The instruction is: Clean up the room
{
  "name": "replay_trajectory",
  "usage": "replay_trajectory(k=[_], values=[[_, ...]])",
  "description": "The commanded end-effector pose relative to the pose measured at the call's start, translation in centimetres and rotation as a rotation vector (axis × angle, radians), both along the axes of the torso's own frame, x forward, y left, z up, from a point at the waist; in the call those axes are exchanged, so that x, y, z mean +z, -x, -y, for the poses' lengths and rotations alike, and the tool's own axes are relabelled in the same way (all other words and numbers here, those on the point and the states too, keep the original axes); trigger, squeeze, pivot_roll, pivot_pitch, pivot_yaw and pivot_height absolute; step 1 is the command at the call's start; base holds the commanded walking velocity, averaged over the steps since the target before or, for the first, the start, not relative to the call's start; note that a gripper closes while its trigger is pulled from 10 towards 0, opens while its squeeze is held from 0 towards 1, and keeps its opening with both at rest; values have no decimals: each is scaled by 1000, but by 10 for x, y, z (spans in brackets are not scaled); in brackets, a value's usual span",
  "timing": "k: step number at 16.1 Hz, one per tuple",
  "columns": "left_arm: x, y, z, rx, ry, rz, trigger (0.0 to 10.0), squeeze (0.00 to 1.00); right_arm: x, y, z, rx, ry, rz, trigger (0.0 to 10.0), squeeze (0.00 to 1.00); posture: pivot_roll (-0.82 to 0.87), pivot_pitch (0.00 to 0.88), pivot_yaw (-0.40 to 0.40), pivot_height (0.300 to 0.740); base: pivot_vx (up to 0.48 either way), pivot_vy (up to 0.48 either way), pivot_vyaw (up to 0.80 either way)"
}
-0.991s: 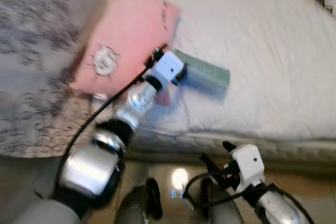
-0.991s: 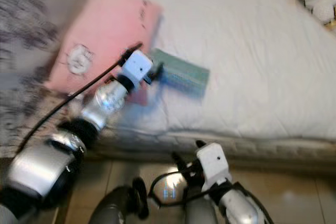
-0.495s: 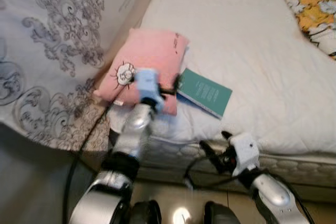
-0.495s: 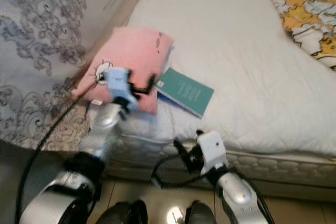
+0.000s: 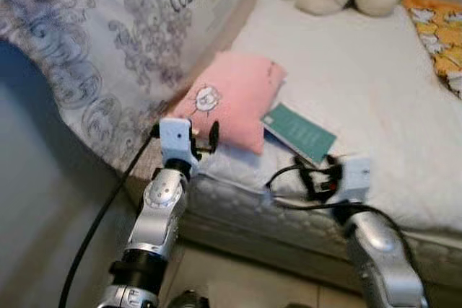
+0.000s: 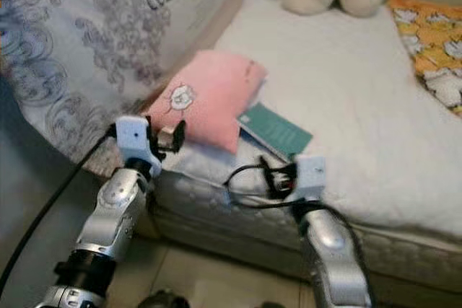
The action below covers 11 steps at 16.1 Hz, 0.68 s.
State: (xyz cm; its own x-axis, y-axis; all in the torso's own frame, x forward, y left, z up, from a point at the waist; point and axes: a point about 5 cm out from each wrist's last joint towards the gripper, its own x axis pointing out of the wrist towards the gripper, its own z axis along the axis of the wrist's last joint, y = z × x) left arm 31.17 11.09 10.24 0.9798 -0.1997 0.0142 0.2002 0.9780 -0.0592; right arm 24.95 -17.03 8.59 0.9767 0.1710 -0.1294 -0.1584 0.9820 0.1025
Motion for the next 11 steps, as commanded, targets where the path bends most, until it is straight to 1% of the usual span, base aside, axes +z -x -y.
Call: replay_trajectory(k=[1,2,3,4,5,7,9,11], values=[[-7,2,3,-15,-23,-38,10000,0,0,-2,8,-38,10,1,10000,0,-130,0,52,740,0,-469,800],[-10,2,2,-15,-25,-55,10000,0,-1,-1,10,-43,23,5,10000,0,-135,0,52,740,0,-469,800],[-13,2,2,-19,-33,-72,10000,0,-3,-1,9,-32,64,10,10000,0,-139,0,53,740,0,-465,681],[-14,-1,2,-11,-58,-78,10000,0,-3,-1,9,-31,86,22,10000,0,-145,0,53,740,0,0,0],[-17,-4,3,-10,-69,-102,10000,0,-4,-1,8,-28,94,17,10000,0,-149,0,55,740,0,0,-550],[-16,-6,2,-23,-102,-80,10000,0,-7,-1,10,-51,103,12,10000,0,-152,0,56,740,0,0,-753],[-17,-8,-2,-19,-126,-80,10000,0,-11,-1,11,-59,109,0,10000,0,-154,0,59,740,0,0,-750],[-21,-11,-5,-11,-126,-101,10000,0,-13,-1,8,-50,125,10,10000,0,-159,0,63,740,0,0,-747]])
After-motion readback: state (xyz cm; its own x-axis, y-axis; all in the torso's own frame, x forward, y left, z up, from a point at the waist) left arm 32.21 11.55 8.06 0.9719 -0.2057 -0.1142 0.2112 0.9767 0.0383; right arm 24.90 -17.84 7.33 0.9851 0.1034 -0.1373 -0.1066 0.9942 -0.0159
